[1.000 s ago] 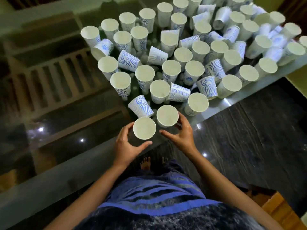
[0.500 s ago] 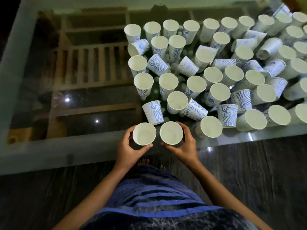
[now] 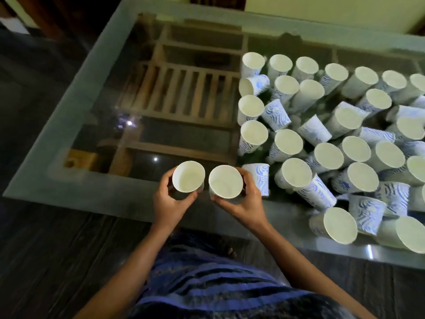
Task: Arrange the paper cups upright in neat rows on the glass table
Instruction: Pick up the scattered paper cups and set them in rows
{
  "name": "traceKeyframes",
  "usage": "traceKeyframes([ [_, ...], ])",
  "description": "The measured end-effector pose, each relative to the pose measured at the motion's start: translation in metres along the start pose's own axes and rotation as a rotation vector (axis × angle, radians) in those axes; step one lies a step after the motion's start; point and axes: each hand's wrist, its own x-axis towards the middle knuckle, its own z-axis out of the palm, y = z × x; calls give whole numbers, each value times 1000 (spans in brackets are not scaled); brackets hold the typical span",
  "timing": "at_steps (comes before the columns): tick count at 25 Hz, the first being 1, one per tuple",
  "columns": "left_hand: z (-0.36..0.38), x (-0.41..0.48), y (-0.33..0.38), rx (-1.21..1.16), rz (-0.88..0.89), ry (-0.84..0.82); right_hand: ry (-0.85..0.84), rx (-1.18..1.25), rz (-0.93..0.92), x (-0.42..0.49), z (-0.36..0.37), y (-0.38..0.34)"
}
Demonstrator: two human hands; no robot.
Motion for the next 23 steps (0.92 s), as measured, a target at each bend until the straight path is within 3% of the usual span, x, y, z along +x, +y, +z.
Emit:
traceKeyframes([
  [16, -82, 359, -23, 58, 30, -93, 109, 30, 31, 318, 169, -62],
  [23, -79, 531, -45, -43, 49, 17, 181, 62, -35, 477, 233, -76],
])
